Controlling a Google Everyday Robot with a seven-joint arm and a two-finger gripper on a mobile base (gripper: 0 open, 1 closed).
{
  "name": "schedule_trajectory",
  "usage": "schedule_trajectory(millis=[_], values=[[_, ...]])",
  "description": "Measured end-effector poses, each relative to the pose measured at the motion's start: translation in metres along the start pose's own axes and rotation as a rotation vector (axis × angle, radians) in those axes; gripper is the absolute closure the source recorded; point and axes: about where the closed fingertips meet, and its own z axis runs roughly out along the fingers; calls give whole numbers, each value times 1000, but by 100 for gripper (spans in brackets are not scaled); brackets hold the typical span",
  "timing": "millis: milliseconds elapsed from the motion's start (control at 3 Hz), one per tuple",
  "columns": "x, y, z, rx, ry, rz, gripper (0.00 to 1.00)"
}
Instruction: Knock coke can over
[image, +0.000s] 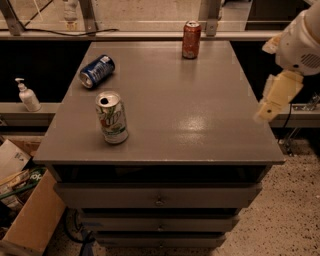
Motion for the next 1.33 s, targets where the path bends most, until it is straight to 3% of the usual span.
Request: schedule_trajectory(millis=[333, 1000, 1333], values=[[3, -62, 31, 67, -76, 40, 0], [-2, -182, 102, 132, -264, 154, 0], [-3, -182, 102, 132, -264, 154, 0]])
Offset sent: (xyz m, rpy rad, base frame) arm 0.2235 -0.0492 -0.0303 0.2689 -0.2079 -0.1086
